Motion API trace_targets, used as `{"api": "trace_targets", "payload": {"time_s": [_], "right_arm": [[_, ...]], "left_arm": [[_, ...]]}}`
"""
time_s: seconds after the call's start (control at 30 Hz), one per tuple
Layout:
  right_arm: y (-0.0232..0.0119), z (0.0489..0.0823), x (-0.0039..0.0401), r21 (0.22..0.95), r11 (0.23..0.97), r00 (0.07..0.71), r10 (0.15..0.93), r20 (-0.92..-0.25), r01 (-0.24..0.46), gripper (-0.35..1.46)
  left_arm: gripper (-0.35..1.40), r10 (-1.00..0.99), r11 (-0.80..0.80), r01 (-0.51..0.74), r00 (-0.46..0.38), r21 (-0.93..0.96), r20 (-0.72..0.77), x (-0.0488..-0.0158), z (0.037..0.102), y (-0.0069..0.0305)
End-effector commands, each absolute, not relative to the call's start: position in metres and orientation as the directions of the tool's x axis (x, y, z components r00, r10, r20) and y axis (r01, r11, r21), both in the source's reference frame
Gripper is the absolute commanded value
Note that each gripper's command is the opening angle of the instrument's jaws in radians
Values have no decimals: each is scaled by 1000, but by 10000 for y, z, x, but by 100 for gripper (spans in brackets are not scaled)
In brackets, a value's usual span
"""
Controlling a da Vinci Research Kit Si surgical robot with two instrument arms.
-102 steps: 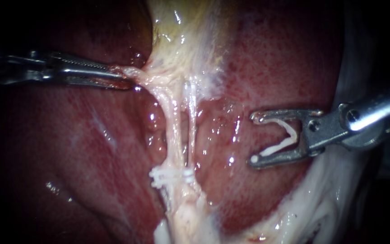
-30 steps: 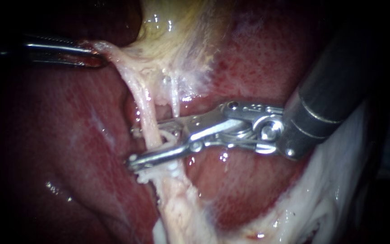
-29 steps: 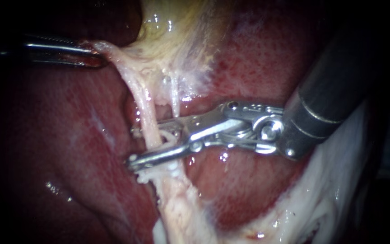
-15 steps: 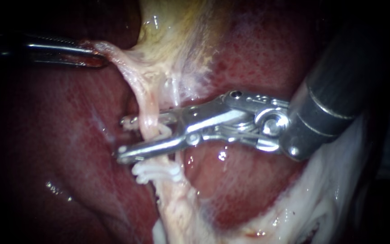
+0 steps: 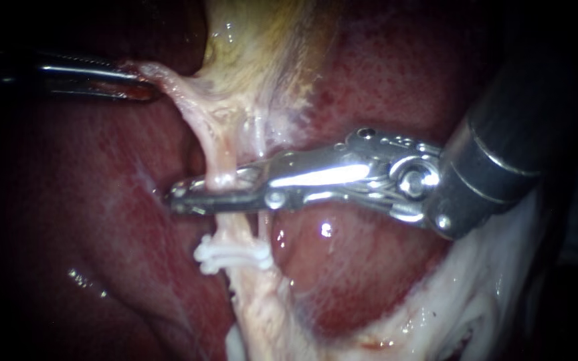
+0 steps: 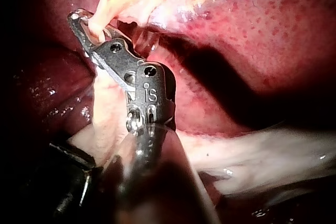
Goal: Clipping third clip left tube
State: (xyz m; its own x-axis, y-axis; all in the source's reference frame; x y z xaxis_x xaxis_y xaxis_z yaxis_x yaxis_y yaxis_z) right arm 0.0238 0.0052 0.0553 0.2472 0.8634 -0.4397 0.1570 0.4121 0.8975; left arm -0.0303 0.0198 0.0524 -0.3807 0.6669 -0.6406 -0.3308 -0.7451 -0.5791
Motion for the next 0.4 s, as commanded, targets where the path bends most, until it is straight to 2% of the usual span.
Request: {"api": "trace_targets", "payload": {"time_s": [0.03,0.4], "right_arm": [[51,554,235,900,404,252,865,-434,163,-35],[50,557,235,907,391,254,871,-420,157,-35]], "left_arm": [[-35,667,-745,-331,-381,-579,-640,-303,524,199],[-35,667,-745,-331,-381,-579,-640,-303,525,199]]}}
